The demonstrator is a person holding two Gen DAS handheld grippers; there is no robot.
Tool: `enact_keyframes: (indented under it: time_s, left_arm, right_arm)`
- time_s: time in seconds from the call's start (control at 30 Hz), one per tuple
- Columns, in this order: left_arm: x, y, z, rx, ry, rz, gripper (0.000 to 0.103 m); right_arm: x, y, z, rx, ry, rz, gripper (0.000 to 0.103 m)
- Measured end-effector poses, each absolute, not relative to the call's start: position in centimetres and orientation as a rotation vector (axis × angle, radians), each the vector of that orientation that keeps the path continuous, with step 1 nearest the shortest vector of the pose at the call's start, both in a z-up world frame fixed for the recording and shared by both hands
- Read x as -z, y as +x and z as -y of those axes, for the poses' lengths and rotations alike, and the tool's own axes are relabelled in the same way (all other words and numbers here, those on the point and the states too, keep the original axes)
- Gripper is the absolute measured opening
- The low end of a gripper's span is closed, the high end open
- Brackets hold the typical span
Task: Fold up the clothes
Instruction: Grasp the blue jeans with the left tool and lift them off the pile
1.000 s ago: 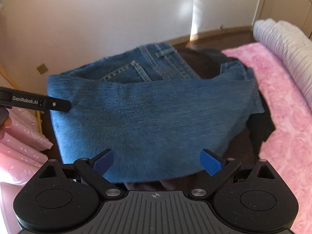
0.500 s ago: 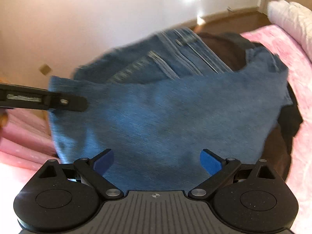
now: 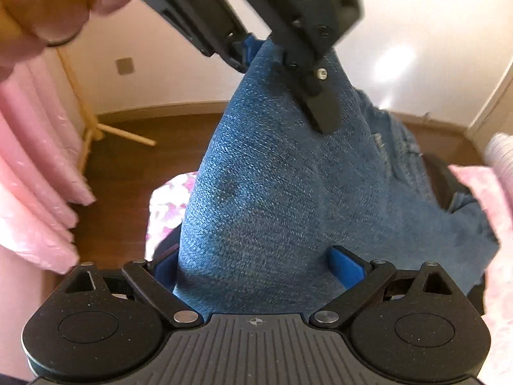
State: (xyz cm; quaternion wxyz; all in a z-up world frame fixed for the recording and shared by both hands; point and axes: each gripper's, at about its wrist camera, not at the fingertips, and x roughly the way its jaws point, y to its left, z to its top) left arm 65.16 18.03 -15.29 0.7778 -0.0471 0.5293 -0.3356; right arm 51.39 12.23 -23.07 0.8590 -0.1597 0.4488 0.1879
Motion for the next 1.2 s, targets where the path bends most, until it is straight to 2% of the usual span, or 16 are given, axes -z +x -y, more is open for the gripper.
enact_keyframes:
  time_s: [0.03, 0.17, 0.2, 0.3, 0.5, 0.7, 0.8, 0.93, 1.03, 1.1, 1.2]
  left_arm:
    - [15.0, 65.0, -17.8, 0.732, -0.096, -1.135, 0.014]
    - [13.2, 63.7, -16.1, 0.776, -0.071, -1.079, 0.013]
    - [12.5, 63.2, -15.3, 0.796, -0.062, -1.059, 0.013]
    - [9.6, 60.8, -11.7, 0.890, -0.020, -0.985, 0.013]
    - [4.4, 52.3, -1.0, 1.142, 0.115, -0.854, 0.013]
    - [2.7, 38.9, 10.9, 1.390, 0.256, -0.826, 0.013]
    - [4.8, 31.1, 17.1, 1.457, 0.335, -0.881, 0.014]
    - [8.8, 21.4, 24.5, 1.525, 0.421, -1.015, 0.022]
    - [10.7, 18.7, 25.3, 1.540, 0.491, -1.052, 0.025]
    - [11.8, 17.2, 25.5, 1.547, 0.539, -1.069, 0.035]
    - [13.6, 14.9, 25.8, 1.557, 0.613, -1.093, 0.038]
  right_arm:
    - [22.9, 51.3, -12.1, -0.373, -0.341, -0.934, 0.083]
    - [21.2, 50.0, -10.2, -0.338, -0.312, -0.918, 0.032]
    - [20.5, 49.4, -9.3, -0.329, -0.292, -0.907, 0.024]
    - [17.6, 47.1, -5.6, -0.272, -0.201, -0.868, 0.015]
    - [12.2, 38.1, 4.5, -0.031, 0.050, -0.782, 0.012]
    - [10.5, 23.0, 13.1, 0.176, 0.275, -0.707, 0.011]
    - [12.0, 14.8, 17.6, 0.263, 0.420, -0.703, 0.011]
    - [16.6, 4.6, 23.8, 0.419, 0.620, -0.764, 0.012]
    - [20.5, -2.4, 28.0, 0.592, 0.809, -0.818, 0.012]
    - [22.4, -6.6, 30.0, 0.744, 0.900, -0.860, 0.019]
    - [23.3, -10.7, 31.7, 0.891, 0.926, -0.885, 0.023]
